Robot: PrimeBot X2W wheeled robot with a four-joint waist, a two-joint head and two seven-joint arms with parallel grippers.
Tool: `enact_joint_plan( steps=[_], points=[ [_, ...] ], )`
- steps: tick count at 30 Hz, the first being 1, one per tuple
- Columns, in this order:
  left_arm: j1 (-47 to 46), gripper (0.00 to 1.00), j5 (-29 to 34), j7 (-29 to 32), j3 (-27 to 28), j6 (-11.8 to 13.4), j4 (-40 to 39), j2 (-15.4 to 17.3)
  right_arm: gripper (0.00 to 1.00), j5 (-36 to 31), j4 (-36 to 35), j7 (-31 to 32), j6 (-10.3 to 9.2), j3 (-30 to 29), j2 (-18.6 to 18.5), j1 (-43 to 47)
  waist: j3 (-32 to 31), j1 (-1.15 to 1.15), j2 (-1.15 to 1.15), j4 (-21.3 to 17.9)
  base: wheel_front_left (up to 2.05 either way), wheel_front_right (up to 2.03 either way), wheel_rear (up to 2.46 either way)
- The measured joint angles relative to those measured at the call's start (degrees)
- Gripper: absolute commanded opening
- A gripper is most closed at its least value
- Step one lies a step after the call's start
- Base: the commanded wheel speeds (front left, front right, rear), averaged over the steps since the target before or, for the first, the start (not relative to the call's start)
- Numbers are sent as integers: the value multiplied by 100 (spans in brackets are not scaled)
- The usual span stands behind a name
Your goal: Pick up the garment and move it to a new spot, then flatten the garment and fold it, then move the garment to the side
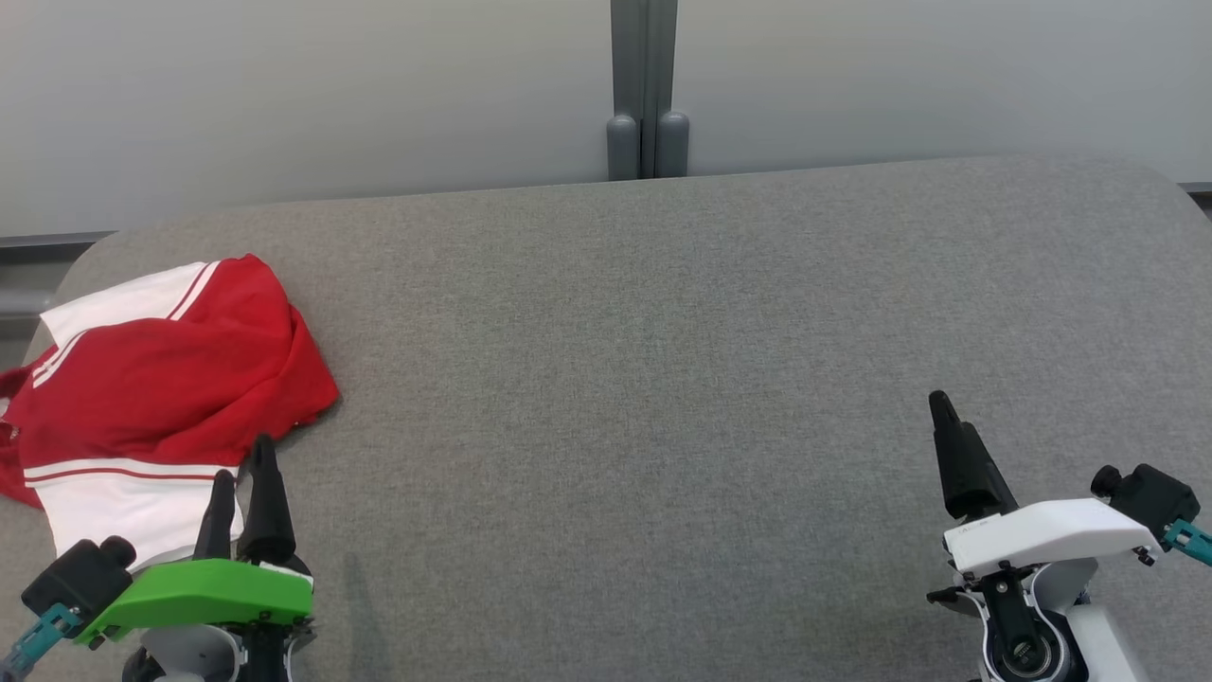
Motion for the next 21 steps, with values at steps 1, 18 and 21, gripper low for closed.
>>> enact_joint_plan(
  steps=[1, 18, 21],
  points=[
    [-3, 100, 81, -23, -18, 25, 0, 8, 100, -78, 0, -12, 0, 10, -1, -3, 0, 0, 0, 2, 0, 0, 0],
    [-80, 100, 1393, -333, -225, 244, 3, 126, 100, -1426, -15, -311, 0, 192, -10, -52, -13, 0, 0, 20, 0, 0, 0],
    [-82, 100, 1563, -377, -250, 289, 18, 143, 100, -1661, -12, -372, 0, 212, -13, -59, -19, 0, 0, 19, 0, 0, 0]
  ],
)
